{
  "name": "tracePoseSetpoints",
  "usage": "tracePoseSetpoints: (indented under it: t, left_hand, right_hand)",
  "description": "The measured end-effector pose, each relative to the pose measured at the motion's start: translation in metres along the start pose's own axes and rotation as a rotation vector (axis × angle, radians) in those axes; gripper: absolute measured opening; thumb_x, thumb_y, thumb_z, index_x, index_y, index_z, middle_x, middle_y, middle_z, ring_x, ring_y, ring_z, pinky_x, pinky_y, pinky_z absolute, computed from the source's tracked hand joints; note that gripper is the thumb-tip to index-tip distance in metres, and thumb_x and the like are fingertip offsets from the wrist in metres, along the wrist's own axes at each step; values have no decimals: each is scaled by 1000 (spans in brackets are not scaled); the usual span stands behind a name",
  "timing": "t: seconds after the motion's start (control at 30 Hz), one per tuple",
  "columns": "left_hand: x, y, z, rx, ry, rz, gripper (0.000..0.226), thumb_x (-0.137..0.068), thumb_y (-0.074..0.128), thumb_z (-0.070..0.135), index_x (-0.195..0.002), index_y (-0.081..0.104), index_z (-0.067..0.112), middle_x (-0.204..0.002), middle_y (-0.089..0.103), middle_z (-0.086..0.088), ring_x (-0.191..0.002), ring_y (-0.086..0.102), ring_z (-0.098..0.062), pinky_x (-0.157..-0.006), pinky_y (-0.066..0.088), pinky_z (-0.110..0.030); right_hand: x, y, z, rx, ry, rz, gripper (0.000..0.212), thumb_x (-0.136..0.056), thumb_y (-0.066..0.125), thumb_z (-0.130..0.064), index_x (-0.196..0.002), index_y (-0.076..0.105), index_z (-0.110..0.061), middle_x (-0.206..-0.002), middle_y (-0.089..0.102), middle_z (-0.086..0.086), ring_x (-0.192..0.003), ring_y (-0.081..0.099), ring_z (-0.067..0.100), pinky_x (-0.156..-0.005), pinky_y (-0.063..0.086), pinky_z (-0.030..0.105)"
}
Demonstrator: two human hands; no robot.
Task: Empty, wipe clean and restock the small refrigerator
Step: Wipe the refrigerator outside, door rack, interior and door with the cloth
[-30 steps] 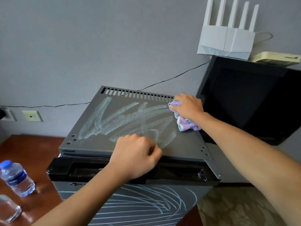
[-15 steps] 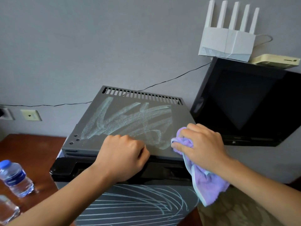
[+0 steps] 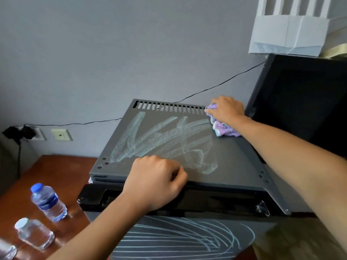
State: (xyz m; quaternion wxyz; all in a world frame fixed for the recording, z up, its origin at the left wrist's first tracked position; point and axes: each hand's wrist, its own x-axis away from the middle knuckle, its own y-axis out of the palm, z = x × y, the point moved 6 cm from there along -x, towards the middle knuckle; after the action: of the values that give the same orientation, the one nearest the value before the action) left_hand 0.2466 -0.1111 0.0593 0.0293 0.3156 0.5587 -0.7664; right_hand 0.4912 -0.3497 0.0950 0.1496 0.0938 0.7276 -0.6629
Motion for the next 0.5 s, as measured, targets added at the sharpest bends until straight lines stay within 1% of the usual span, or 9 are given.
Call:
tracePoseSetpoints:
  t: [0.07,0.13,0.23,0.3,0.4,0.5]
  left_hand:
    - [1,0,0,-10,-12,-2,44,-86,44,44,-55,37,13,-45,39,-4,-44,38,-25,-45,37,-29]
    - [1,0,1,-19,-20,0,44,-85,44,43,-55,39,12,-43,37,-4,-43,36,-25,-45,36,-28]
    - [0,0,2,-39,-14,6,44,-85,45,41,-53,39,12,-42,36,-3,-41,36,-25,-44,35,-27]
    - [1,1,3,-59,-2,7,44,-84,46,41,-52,36,12,-41,33,-2,-39,34,-24,-44,30,-25]
    - [2,0,5,-102,8,-13,45,-84,46,39,-49,37,13,-38,33,0,-35,34,-21,-42,26,-24]
    - [3,0,8,-131,-10,-38,44,-82,46,39,-47,37,14,-37,33,2,-33,33,-21,-40,21,-23]
  right_hand:
    - [11,-3,-2,0,-10,17,30,-87,64,-52,-87,63,-22,-97,59,1,-100,60,33,-72,36,34]
    - [30,-9,-7,-3,-32,32,30,-88,63,-53,-86,62,-24,-93,57,-1,-98,60,32,-71,36,33]
    - [74,-23,-20,28,-50,46,33,-92,59,-56,-95,66,-24,-96,60,-2,-97,60,27,-70,34,32]
    - [111,-34,-29,49,-80,42,35,-93,57,-59,-98,65,-26,-96,57,-6,-99,58,24,-70,35,32]
    - [170,-53,-40,65,-133,54,34,-92,56,-62,-90,63,-29,-88,47,-12,-93,55,18,-65,35,32]
    - [222,-68,-47,84,-220,148,37,-89,54,-64,-79,60,-29,-81,46,-14,-83,53,14,-56,36,30]
